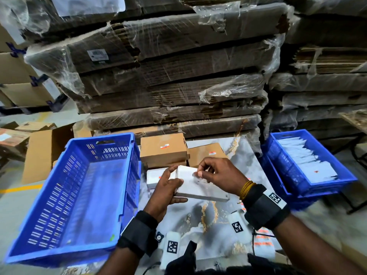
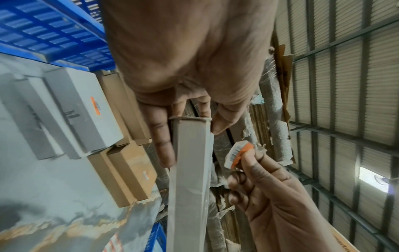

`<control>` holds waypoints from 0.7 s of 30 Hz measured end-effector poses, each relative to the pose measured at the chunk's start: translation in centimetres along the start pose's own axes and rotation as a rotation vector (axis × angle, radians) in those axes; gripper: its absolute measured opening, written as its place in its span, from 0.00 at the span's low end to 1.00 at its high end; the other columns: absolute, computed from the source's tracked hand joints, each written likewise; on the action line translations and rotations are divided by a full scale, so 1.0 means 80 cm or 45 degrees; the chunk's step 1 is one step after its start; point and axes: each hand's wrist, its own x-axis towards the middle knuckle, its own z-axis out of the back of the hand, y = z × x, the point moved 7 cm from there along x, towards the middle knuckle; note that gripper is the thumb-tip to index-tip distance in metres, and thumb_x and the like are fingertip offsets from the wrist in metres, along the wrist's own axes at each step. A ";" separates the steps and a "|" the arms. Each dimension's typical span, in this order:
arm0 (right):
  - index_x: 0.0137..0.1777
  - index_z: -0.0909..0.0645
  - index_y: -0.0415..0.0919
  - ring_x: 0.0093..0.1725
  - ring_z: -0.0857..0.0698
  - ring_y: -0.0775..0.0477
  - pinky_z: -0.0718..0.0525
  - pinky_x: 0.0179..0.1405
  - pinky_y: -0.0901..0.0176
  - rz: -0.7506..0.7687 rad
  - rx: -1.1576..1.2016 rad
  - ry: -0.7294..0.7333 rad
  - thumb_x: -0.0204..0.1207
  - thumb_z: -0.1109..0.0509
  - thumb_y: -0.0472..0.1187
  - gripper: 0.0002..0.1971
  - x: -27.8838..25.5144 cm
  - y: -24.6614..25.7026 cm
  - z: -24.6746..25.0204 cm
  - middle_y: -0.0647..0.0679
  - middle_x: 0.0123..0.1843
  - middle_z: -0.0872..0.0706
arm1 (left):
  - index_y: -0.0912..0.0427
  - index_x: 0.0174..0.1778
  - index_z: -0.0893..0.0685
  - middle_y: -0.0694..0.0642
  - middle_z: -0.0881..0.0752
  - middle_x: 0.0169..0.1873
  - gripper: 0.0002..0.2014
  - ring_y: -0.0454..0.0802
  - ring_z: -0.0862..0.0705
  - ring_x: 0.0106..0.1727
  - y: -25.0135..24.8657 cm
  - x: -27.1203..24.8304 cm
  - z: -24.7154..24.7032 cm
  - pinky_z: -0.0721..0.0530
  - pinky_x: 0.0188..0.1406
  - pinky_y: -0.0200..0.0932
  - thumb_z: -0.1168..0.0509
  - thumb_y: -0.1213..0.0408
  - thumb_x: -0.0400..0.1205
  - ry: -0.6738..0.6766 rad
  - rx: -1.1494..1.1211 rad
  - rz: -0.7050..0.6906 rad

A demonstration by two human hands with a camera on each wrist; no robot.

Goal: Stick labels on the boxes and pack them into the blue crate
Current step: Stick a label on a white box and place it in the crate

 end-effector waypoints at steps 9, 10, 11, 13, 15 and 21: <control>0.35 0.18 0.40 0.25 0.19 0.56 0.23 0.24 0.69 -0.542 0.116 0.131 0.77 0.25 0.41 0.11 -0.047 -0.162 -0.074 0.55 0.27 0.17 | 0.42 0.71 0.28 0.59 0.18 0.65 0.21 0.55 0.15 0.55 0.130 0.019 0.011 0.10 0.38 0.49 0.42 0.68 0.85 -0.134 -0.024 0.390; 0.33 0.19 0.40 0.24 0.21 0.57 0.25 0.23 0.71 -0.627 0.132 0.132 0.77 0.25 0.40 0.12 -0.055 -0.182 -0.083 0.55 0.25 0.19 | 0.44 0.72 0.28 0.62 0.18 0.66 0.22 0.55 0.15 0.53 0.145 0.019 0.013 0.11 0.34 0.47 0.43 0.70 0.85 -0.159 -0.055 0.433; 0.31 0.21 0.41 0.23 0.22 0.56 0.26 0.23 0.70 -0.692 0.140 0.131 0.76 0.24 0.40 0.14 -0.061 -0.199 -0.089 0.55 0.23 0.20 | 0.47 0.73 0.29 0.64 0.20 0.66 0.22 0.56 0.15 0.50 0.157 0.020 0.016 0.12 0.30 0.46 0.43 0.71 0.85 -0.179 -0.089 0.459; 0.25 0.26 0.43 0.24 0.24 0.51 0.27 0.26 0.64 -0.835 0.116 0.136 0.70 0.25 0.41 0.16 -0.075 -0.234 -0.101 0.50 0.22 0.23 | 0.52 0.74 0.30 0.66 0.23 0.66 0.22 0.57 0.18 0.49 0.180 0.020 0.022 0.13 0.24 0.46 0.44 0.74 0.85 -0.214 -0.156 0.490; 0.23 0.28 0.42 0.24 0.25 0.46 0.28 0.26 0.61 -0.990 0.103 0.141 0.65 0.27 0.42 0.15 -0.094 -0.266 -0.109 0.47 0.21 0.25 | 0.54 0.73 0.31 0.65 0.26 0.67 0.22 0.58 0.19 0.49 0.198 0.020 0.029 0.13 0.24 0.47 0.45 0.77 0.85 -0.245 -0.173 0.500; 0.26 0.19 0.41 0.31 0.19 0.46 0.21 0.34 0.61 -1.295 -0.112 0.357 0.74 0.29 0.48 0.17 -0.156 -0.337 -0.142 0.50 0.21 0.20 | 0.55 0.73 0.30 0.66 0.25 0.67 0.24 0.63 0.19 0.51 0.249 0.037 0.048 0.12 0.26 0.50 0.42 0.77 0.81 -0.342 -0.110 0.591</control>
